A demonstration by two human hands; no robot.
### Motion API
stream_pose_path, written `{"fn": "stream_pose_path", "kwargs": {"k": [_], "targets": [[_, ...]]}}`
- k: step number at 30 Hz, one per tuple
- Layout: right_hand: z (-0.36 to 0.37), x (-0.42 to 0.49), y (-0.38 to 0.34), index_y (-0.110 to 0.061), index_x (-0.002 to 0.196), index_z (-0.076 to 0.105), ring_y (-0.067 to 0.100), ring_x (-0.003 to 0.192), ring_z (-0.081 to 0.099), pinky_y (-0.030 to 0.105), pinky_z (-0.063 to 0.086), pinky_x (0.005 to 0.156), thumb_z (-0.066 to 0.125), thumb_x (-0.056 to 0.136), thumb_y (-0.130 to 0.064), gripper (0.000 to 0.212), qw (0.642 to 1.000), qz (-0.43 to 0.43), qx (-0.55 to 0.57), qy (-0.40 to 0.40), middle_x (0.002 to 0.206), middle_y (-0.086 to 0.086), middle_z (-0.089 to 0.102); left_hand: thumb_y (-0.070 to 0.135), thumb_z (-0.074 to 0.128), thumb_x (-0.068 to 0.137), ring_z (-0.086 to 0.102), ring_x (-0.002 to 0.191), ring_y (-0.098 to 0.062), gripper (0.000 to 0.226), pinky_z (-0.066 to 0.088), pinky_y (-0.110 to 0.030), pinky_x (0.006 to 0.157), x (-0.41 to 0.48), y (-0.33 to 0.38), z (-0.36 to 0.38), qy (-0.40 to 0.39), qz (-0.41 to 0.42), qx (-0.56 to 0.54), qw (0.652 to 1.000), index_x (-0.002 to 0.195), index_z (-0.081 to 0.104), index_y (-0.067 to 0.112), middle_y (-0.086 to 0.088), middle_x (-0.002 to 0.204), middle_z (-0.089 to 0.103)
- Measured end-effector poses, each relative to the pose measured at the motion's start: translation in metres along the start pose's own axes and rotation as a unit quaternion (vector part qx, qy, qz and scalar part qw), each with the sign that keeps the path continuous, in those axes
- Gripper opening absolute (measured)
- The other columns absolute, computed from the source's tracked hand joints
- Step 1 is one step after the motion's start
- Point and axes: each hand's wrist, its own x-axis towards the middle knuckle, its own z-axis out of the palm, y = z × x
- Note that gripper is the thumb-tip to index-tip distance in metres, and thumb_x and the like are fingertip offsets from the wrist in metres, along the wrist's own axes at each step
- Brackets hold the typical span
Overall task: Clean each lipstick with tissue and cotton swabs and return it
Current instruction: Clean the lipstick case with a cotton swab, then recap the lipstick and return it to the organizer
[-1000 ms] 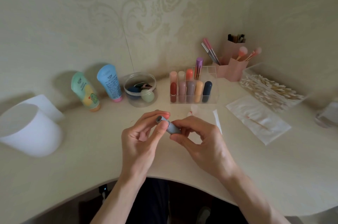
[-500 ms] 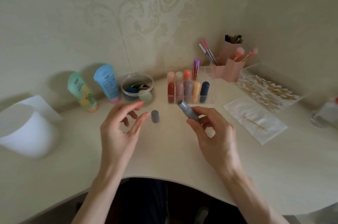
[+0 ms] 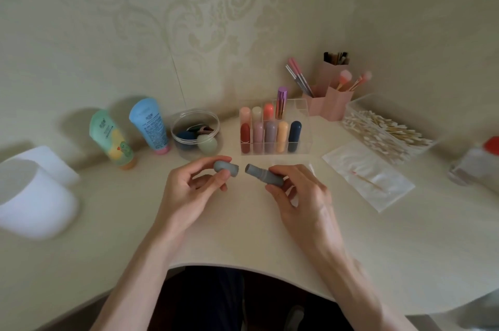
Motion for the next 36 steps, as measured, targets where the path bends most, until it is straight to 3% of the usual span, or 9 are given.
{"fn": "stream_pose_path", "kwargs": {"k": [4,8,13,18,24,29,32,36], "targets": [[0.003,-0.001,-0.001,-0.019,0.114,0.074,0.007,0.080,0.060,0.021,0.050,0.073,0.083,0.088,-0.009,0.030,1.000,-0.013,-0.005,0.003,0.101,-0.012,0.065,0.023,0.079,0.081,0.064,0.066,-0.017,0.028,0.052,-0.025,0.084,-0.004,0.003,-0.001,-0.014,-0.005,-0.025,1.000,0.108,0.079,0.017,-0.005,0.087,0.076],[0.004,-0.001,-0.001,-0.021,0.116,0.075,0.002,0.082,0.057,0.013,0.046,0.076,0.083,0.088,-0.012,0.030,1.000,-0.023,-0.011,-0.005,0.103,-0.014,0.066,0.021,0.079,0.080,0.065,0.066,-0.018,0.029,0.052,-0.025,0.078,-0.004,0.005,0.001,-0.037,0.001,-0.017,0.999,0.108,0.079,0.018,-0.004,0.094,0.078],[0.005,-0.002,-0.003,-0.018,0.116,0.076,0.002,0.083,0.058,0.020,0.050,0.076,0.083,0.089,-0.015,0.028,0.999,-0.046,0.011,-0.006,0.101,-0.010,0.068,0.012,0.081,0.085,0.069,0.062,-0.024,0.031,0.055,-0.025,0.070,-0.009,0.008,0.010,-0.035,0.016,0.021,0.999,0.115,0.073,0.017,-0.003,0.101,0.078],[0.002,-0.003,-0.005,-0.016,0.114,0.078,-0.005,0.078,0.055,0.015,0.048,0.070,0.084,0.089,-0.016,0.027,0.998,-0.052,0.030,0.015,0.096,-0.010,0.067,0.014,0.081,0.084,0.070,0.059,-0.022,0.027,0.051,-0.020,0.065,-0.007,0.013,0.017,-0.030,0.035,0.034,0.998,0.110,0.075,0.013,0.000,0.098,0.079],[-0.008,0.002,-0.013,-0.021,0.113,0.077,0.004,0.078,0.064,0.016,0.050,0.067,0.086,0.087,-0.021,0.028,0.997,-0.028,0.050,0.058,0.096,-0.014,0.071,0.016,0.075,0.092,0.075,0.095,-0.018,0.034,0.060,-0.031,0.086,0.001,0.038,0.033,-0.085,0.088,0.043,0.992,0.125,0.071,0.021,0.006,0.107,0.078],[-0.033,0.030,-0.007,-0.023,0.111,0.075,0.008,0.083,0.070,0.018,0.050,0.062,0.083,0.089,-0.021,0.024,0.995,0.008,0.059,0.079,0.098,-0.015,0.074,0.020,0.074,0.094,0.073,0.099,-0.018,0.032,0.058,-0.028,0.086,0.027,0.058,0.071,-0.088,0.169,0.052,0.980,0.125,0.071,0.018,0.005,0.110,0.076],[-0.047,0.051,0.011,-0.024,0.115,0.075,0.006,0.088,0.070,0.021,0.052,0.063,0.082,0.089,-0.026,0.027,0.995,0.046,0.060,0.066,0.105,-0.015,0.073,0.032,0.072,0.096,0.071,0.094,-0.008,0.029,0.057,-0.037,0.089,0.055,0.061,0.095,-0.077,0.202,0.125,0.968,0.124,0.071,0.026,0.015,0.106,0.075],[-0.058,0.072,0.040,-0.029,0.118,0.074,0.002,0.088,0.067,0.018,0.050,0.068,0.082,0.088,-0.033,0.031,0.996,0.078,0.025,0.027,0.105,-0.018,0.072,0.036,0.069,0.096,0.064,0.092,0.005,0.031,0.051,-0.021,0.086,0.079,0.065,0.122,-0.089,0.233,0.281,0.927,0.126,0.067,0.032,0.021,0.105,0.070]]}}
